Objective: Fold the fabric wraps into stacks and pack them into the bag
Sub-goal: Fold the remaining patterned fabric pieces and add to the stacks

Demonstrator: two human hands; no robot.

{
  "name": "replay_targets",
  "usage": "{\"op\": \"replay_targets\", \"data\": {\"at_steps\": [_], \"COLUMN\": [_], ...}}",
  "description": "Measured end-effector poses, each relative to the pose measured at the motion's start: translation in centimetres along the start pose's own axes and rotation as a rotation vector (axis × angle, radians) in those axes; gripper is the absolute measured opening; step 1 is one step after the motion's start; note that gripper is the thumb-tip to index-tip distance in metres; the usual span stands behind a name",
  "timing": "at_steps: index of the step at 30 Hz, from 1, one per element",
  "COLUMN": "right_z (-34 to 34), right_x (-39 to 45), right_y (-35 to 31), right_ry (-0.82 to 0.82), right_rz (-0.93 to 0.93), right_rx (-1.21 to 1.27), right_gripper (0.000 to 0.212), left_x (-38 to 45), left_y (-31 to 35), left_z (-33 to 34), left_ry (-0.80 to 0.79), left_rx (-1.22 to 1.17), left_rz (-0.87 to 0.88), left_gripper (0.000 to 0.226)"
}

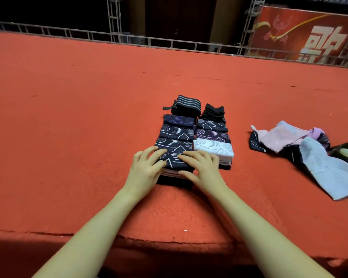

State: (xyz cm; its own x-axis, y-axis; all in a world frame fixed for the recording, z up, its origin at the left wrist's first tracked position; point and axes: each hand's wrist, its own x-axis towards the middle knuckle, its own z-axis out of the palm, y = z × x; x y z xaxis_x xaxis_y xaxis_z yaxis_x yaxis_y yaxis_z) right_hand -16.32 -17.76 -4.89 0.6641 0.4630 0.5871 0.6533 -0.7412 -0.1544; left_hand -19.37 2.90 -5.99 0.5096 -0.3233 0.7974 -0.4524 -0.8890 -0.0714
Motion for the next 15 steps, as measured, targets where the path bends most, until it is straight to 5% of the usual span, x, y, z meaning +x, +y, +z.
{"op": "replay_targets", "data": {"at_steps": [6,12,15], "right_z": [-0.2,0.3,0.7], "right_x": [0.7,0.9,0.1], "right_y": [-0.4,-0.2,0.2], "right_ry": [0.003,-0.143,-0.264], "right_rz": [0.000,-0.036,0.019], "right_rx": [-0.083,-0.098,-0.065], "right_gripper": [0.045,0.054,0.071], "left_x": [0.4,-0.9,-1.4], "left_y": [-0.2,-1.0,-0.4], "left_z": [-0.9,-0.6,-0.4], "left_ry": [0.043,-0.276,-0.299], "left_rx": [0.046,-0.119,-0.181], "left_rz": [0.023,-0.127,-0.220], "left_gripper": [0.011,0.034,0.036]}}
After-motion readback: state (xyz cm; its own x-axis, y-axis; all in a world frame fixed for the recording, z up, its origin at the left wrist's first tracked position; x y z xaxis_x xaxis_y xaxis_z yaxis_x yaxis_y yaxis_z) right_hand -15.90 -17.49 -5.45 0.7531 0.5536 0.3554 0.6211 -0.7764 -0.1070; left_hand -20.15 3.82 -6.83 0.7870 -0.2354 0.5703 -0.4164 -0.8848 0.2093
